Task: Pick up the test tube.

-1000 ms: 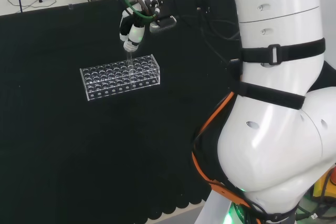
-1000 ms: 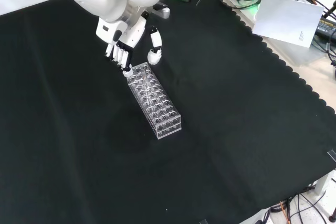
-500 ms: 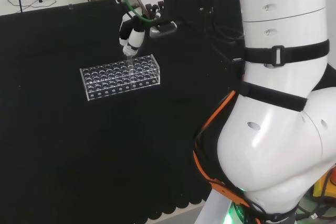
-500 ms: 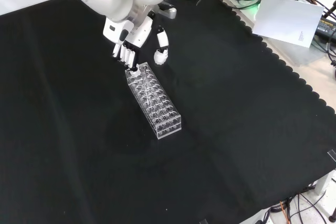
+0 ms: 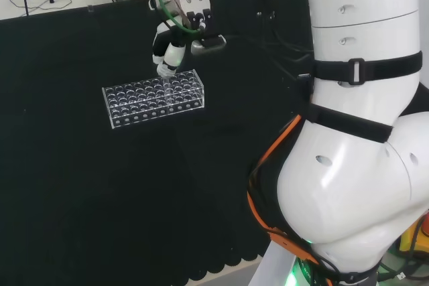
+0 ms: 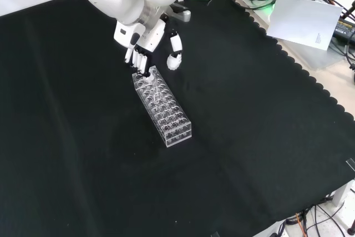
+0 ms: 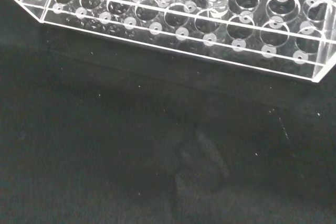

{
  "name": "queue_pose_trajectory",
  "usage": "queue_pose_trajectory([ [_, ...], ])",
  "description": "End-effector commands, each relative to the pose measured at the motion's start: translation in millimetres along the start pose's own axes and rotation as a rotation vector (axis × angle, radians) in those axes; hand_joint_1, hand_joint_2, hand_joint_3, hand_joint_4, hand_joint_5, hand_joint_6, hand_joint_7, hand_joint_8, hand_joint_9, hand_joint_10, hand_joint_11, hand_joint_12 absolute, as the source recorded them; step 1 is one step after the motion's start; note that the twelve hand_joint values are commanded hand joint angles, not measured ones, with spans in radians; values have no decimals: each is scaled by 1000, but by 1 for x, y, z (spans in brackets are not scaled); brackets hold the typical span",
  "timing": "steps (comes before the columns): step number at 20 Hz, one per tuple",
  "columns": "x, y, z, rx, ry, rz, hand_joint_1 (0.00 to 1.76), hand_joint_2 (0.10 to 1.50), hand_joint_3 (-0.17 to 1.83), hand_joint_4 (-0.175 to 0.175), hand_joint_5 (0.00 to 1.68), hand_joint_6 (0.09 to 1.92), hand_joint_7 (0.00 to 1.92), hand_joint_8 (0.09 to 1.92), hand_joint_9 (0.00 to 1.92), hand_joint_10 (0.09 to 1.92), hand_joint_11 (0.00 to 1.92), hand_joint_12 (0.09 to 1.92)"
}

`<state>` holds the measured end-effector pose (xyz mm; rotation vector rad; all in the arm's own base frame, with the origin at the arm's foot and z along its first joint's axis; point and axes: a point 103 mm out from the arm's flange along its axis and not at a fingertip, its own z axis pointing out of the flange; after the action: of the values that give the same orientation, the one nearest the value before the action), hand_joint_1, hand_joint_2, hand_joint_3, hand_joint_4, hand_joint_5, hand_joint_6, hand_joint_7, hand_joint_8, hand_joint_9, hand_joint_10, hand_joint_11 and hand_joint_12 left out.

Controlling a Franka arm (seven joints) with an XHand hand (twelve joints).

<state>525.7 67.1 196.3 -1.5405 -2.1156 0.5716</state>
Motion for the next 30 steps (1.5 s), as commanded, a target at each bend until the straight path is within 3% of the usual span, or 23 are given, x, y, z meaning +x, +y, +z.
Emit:
queue_pose_trajectory([
  [1,3,6,2,-3,-11,-10,916,704,698,-171,419,738,697,954,526,926,218,1482],
  [5,7,13,1,-14,-27,3,950,687,720,-175,454,789,735,949,560,914,245,1472],
  [8,10,15,-1,-61,-38,28,998,654,751,-175,520,840,832,926,644,880,312,1448],
  [12,13,16,-5,-128,-52,62,1093,612,773,-175,784,847,1149,862,966,758,574,1361],
  [15,17,20,-7,-144,-57,63,1167,809,459,-175,1068,821,1334,801,1162,689,776,1285],
  [17,17,20,-8,-162,-66,63,1189,818,411,-175,1165,731,1433,756,1259,683,899,1226],
  [19,18,20,-9,-183,-75,63,1270,712,572,-175,1220,695,1352,707,1332,692,1025,1167],
  [22,22,21,-13,-224,-87,63,1402,629,684,-175,1236,697,1344,778,1269,597,1157,1113],
  [30,21,15,-17,-263,-123,56,1443,515,798,-175,1366,514,1427,643,1442,319,1333,1032],
])
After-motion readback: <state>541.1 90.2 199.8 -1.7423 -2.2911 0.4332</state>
